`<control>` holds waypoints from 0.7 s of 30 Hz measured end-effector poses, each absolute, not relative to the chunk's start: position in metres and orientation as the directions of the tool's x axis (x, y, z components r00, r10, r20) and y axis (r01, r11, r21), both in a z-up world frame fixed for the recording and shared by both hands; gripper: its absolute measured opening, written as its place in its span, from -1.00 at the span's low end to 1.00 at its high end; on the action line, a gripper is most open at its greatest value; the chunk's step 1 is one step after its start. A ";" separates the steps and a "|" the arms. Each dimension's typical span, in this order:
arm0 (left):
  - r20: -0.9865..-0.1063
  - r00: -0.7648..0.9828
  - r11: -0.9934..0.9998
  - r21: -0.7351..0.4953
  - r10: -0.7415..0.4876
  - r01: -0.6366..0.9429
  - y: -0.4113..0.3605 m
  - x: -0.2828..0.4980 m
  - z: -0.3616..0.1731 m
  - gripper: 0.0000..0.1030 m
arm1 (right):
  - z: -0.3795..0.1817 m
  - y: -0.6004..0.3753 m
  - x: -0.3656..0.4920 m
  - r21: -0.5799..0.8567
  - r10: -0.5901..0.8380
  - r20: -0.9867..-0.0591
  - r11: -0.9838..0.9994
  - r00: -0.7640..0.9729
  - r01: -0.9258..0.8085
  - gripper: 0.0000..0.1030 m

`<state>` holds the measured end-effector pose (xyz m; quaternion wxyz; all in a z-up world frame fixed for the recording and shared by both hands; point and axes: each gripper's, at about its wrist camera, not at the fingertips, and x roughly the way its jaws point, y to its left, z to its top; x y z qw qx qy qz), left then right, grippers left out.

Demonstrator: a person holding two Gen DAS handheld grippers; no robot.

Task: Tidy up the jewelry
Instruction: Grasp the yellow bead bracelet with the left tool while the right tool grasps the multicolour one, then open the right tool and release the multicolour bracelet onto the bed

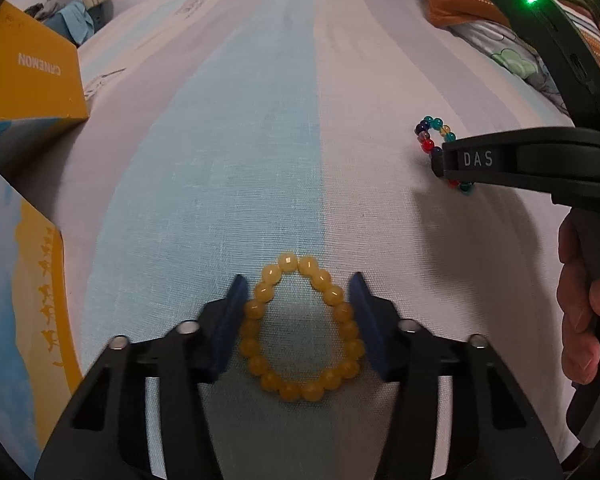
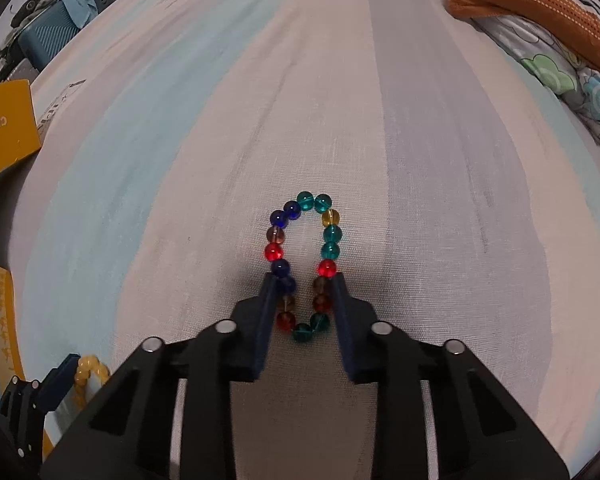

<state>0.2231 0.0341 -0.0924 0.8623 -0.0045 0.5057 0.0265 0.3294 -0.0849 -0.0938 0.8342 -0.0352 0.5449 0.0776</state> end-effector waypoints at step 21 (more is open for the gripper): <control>-0.863 0.504 0.998 0.000 0.030 -0.060 0.040 0.216 -0.068 -0.83 | -0.069 -0.109 0.325 0.078 0.138 -0.896 0.984 0.422 -0.158 -0.63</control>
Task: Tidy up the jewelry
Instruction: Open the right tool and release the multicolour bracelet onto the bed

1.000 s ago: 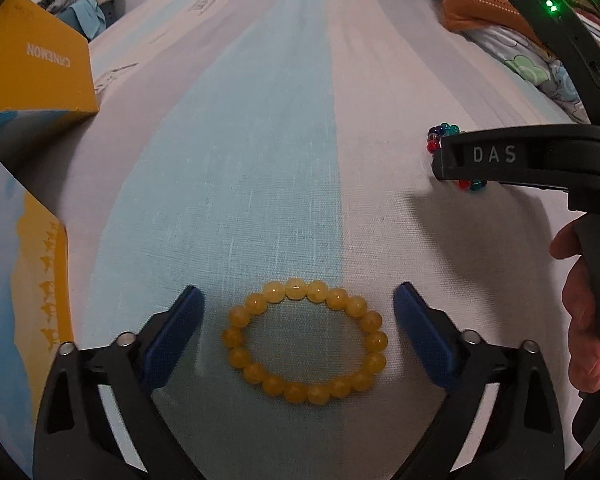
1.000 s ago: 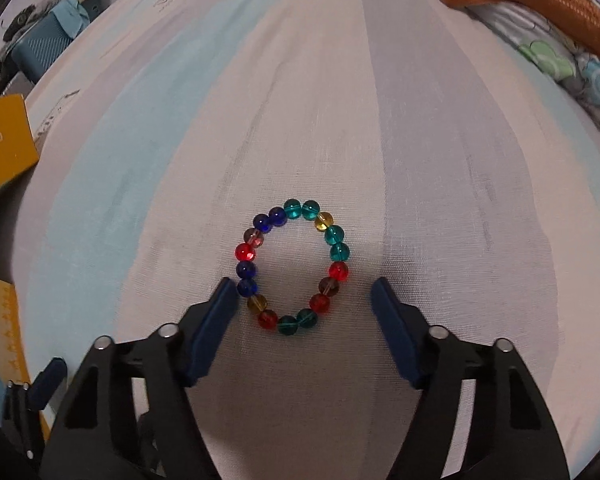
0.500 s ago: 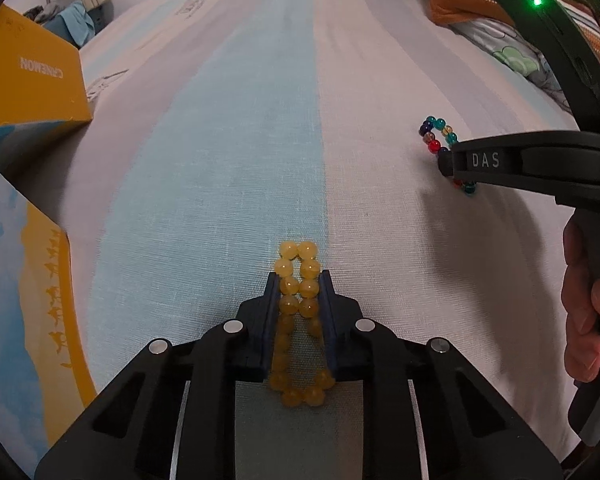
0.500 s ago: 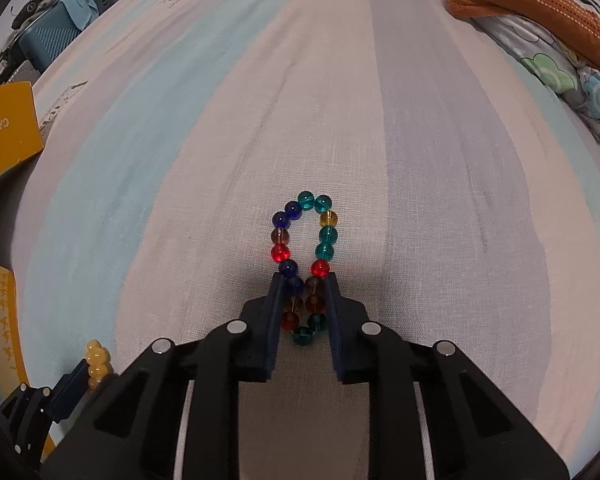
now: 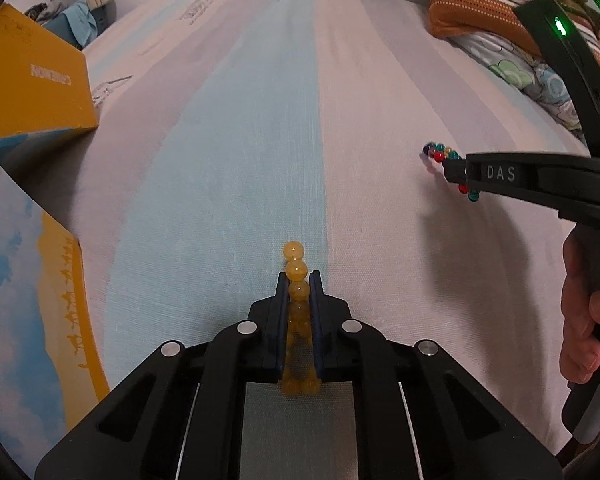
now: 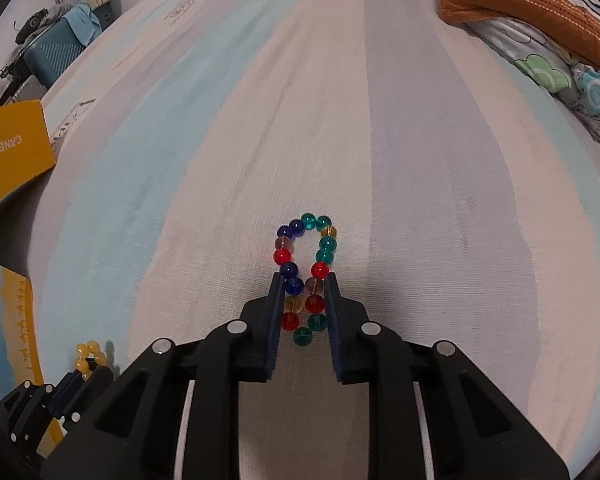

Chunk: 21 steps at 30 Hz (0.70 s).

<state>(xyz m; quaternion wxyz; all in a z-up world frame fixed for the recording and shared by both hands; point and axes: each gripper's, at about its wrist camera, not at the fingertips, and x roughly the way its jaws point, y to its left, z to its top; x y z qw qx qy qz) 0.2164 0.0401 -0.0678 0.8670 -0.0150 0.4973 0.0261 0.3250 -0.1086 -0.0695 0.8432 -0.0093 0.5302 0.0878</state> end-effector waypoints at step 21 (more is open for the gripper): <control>-0.859 0.508 0.994 0.011 0.063 -0.105 0.045 0.207 -0.035 -0.83 | -0.033 -0.114 0.286 0.055 0.150 -0.862 0.977 0.484 -0.205 -1.00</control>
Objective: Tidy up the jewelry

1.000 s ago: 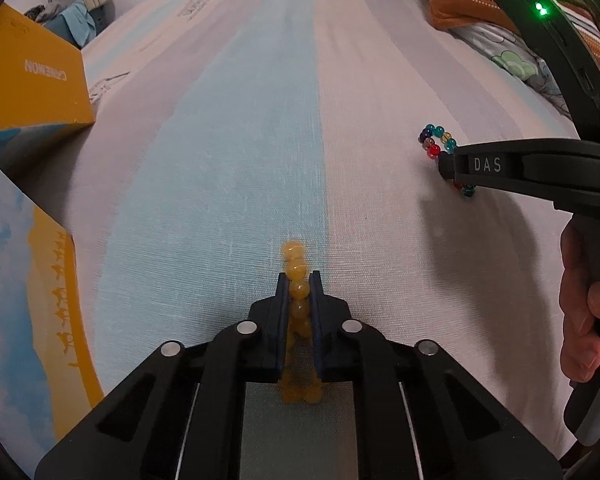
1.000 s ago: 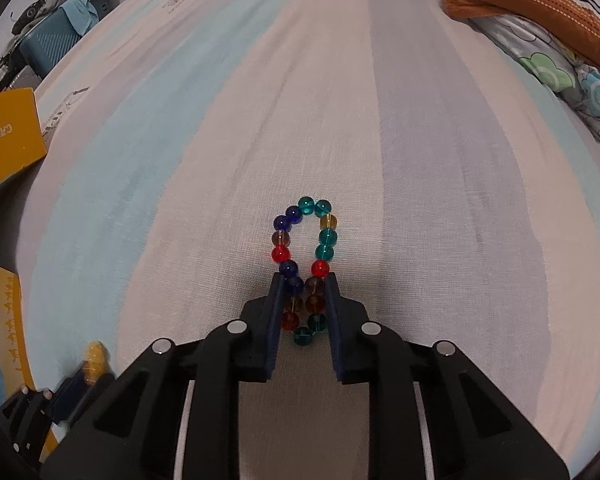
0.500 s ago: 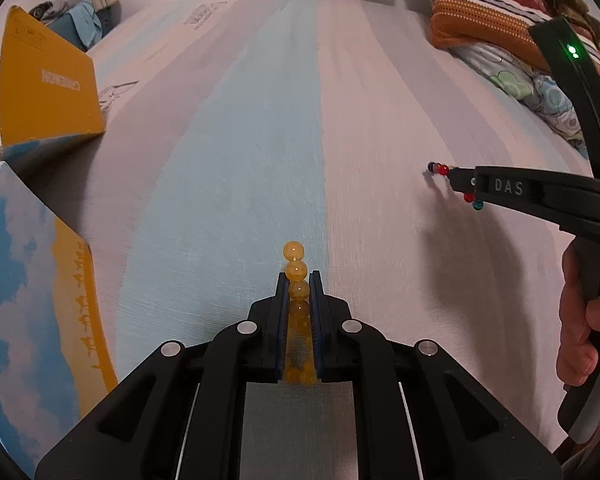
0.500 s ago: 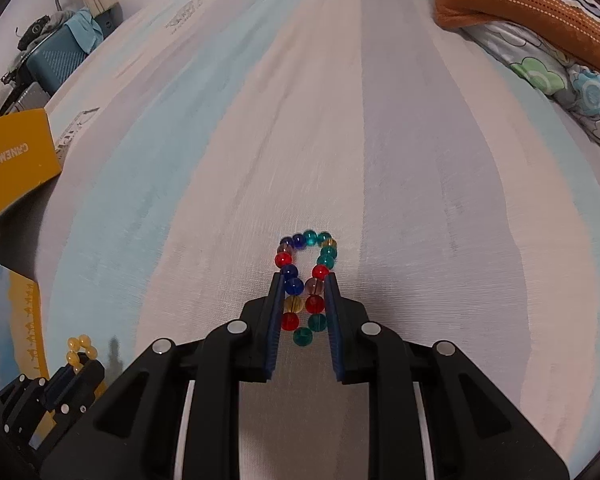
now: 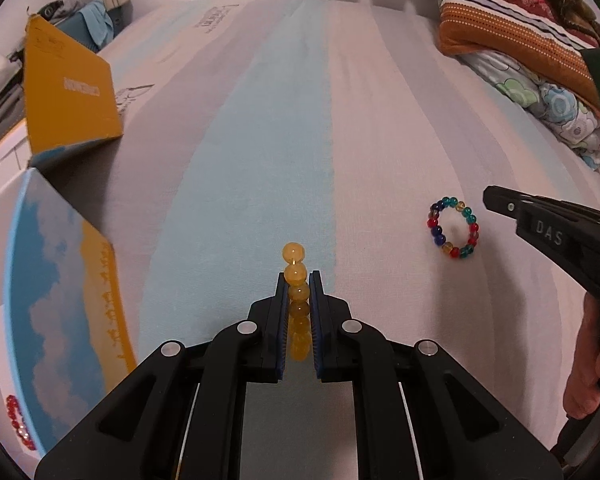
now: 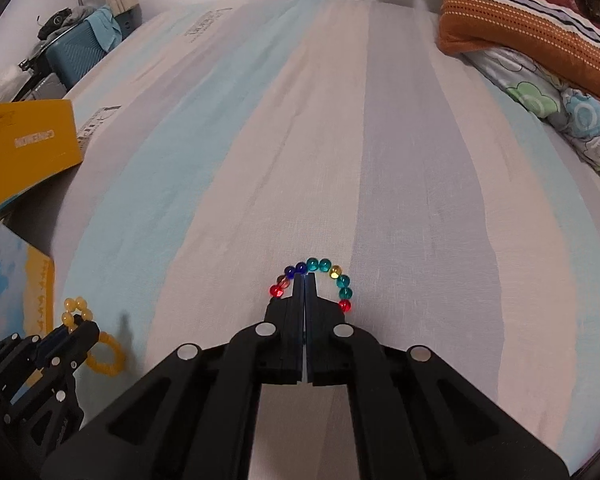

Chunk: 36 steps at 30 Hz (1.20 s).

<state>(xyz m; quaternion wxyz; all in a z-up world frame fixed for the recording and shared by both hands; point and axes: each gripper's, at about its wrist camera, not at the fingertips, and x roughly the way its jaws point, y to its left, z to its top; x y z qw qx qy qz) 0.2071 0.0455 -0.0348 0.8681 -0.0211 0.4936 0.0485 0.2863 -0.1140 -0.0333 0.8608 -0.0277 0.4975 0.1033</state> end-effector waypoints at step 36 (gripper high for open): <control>-0.856 0.516 0.998 0.003 0.038 -0.069 0.045 0.202 -0.043 -0.83 | -0.080 -0.116 0.317 0.149 0.197 -0.904 0.977 0.379 -0.153 -0.83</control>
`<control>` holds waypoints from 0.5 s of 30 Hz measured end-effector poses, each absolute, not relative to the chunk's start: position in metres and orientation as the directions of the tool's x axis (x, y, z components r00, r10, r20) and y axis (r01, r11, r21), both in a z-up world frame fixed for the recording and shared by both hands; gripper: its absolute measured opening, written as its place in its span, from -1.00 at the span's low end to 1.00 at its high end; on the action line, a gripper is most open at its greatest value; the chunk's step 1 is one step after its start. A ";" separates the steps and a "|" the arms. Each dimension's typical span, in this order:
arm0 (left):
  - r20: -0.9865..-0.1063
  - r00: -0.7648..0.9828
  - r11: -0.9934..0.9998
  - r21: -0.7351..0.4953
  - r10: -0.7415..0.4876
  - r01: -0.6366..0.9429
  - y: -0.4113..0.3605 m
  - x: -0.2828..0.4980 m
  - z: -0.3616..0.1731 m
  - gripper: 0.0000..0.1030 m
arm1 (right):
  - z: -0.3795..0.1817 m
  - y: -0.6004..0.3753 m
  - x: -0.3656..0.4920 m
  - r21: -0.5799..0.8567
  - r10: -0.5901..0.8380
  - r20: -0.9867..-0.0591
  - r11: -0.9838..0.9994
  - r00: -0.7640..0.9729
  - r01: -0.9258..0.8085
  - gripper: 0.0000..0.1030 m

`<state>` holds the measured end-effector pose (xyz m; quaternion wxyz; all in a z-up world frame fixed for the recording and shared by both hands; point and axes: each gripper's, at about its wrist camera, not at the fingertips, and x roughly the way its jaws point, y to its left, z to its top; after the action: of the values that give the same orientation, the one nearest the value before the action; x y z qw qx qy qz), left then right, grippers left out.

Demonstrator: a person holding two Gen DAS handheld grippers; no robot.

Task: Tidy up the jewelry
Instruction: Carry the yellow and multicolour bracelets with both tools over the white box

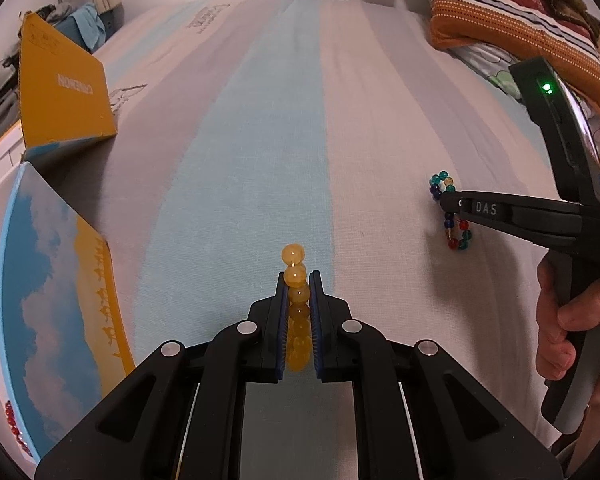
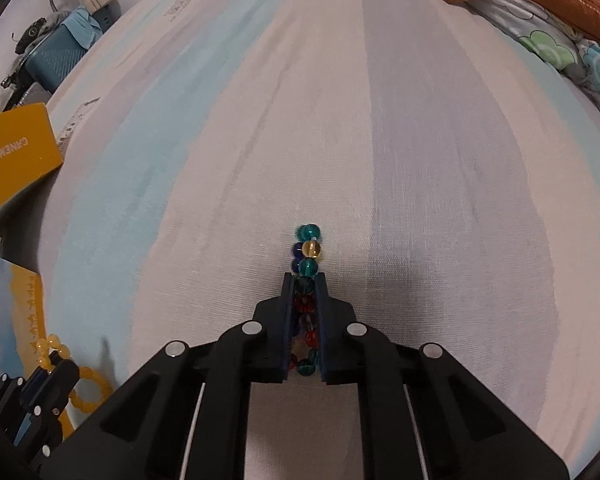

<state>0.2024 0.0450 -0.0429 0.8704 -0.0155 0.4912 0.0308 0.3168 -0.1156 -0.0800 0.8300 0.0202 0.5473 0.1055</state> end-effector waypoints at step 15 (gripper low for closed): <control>-0.853 0.521 0.996 -0.005 0.045 -0.094 0.052 0.201 -0.033 -0.83 | -0.040 -0.112 0.290 0.127 0.198 -0.867 0.975 0.457 -0.181 -0.83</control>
<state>0.2007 0.0523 -0.0328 0.8716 -0.0250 0.4880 0.0399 0.2900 -0.1118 -0.0402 0.8535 0.0082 0.5091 0.1111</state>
